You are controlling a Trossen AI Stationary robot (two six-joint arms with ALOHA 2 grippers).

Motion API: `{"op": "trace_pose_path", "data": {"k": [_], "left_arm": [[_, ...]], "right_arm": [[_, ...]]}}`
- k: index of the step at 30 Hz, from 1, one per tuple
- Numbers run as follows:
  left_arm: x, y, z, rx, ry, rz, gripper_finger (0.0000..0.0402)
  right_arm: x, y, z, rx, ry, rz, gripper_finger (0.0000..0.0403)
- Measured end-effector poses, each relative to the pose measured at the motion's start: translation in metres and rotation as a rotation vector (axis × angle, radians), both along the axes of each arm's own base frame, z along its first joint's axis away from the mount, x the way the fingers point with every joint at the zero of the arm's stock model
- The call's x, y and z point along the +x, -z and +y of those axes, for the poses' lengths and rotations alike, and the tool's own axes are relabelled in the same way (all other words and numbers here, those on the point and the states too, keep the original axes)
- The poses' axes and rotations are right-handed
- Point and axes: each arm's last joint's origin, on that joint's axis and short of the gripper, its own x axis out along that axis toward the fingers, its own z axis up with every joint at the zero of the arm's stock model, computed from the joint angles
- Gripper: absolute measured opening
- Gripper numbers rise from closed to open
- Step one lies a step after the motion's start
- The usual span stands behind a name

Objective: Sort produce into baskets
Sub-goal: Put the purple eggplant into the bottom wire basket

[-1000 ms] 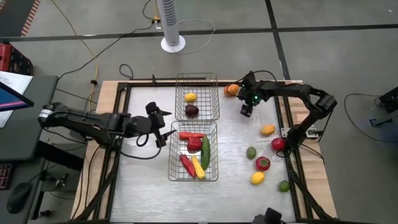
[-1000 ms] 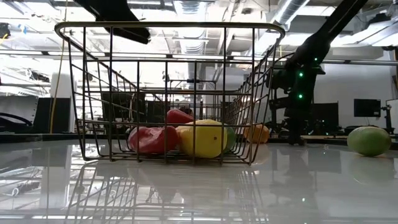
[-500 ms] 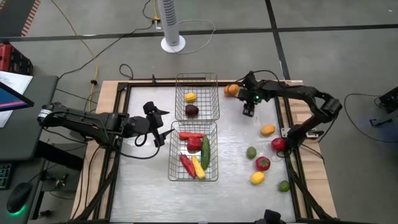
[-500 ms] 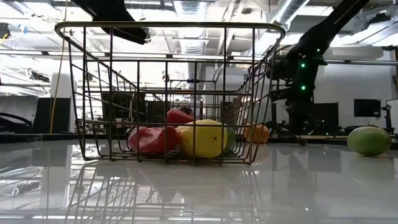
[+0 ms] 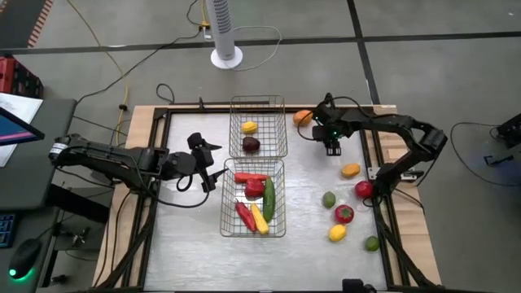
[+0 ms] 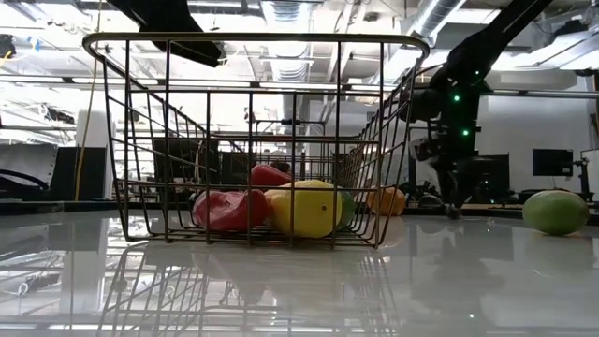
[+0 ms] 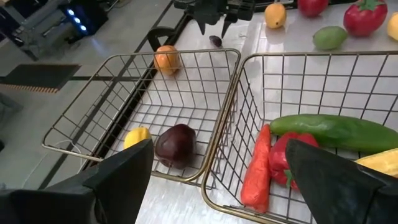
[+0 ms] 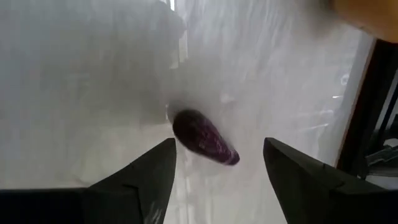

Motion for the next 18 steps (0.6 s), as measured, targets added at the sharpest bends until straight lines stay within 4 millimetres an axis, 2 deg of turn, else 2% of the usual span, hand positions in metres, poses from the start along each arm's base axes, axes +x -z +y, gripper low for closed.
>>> {"op": "trace_pose_path", "data": {"k": [11,18], "left_arm": [[0.0,0.0,0.0,0.002,0.001,0.001,0.0352],[0.0,0.0,0.0,0.007,0.004,0.007,0.0352]], "right_arm": [[-0.002,0.0,-0.001,-0.024,-0.182,0.106,0.0271],[-0.003,0.024,-0.011,0.014,-0.183,0.221,0.0269]]}}
